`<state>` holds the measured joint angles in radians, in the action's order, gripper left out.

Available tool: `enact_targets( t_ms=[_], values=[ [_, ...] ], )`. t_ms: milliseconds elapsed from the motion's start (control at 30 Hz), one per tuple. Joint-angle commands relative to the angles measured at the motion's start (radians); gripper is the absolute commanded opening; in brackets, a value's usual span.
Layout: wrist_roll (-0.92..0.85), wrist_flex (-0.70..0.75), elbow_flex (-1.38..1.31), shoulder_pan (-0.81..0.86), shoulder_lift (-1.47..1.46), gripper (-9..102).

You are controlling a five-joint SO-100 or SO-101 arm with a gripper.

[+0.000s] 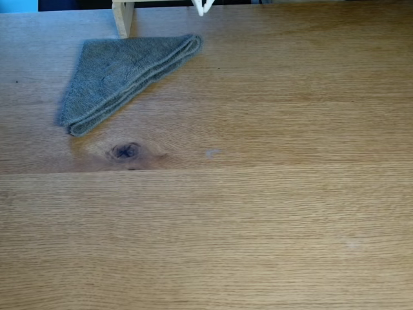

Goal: Clean the area in front of the robot

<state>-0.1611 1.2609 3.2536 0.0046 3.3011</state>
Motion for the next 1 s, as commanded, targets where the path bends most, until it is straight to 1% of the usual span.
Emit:
enact_targets(
  t_ms=[0, 467, 600, 700, 867, 933, 967],
  values=[
    [-0.002, 0.003, 0.097, 0.026, 0.003, 4],
    [-0.008, 0.005, 0.097, 0.031, 0.003, 4],
    [-0.032, 0.005, 0.097, 0.044, 0.003, 10],
    [-0.075, 0.006, 0.097, 0.052, 0.003, 11],
    [-0.077, 0.006, 0.097, 0.132, 0.003, 10],
    [-0.084, 0.006, 0.098, 0.186, 0.003, 12],
    [-0.101, 0.008, 0.098, 0.206, 0.003, 15]
  ],
)
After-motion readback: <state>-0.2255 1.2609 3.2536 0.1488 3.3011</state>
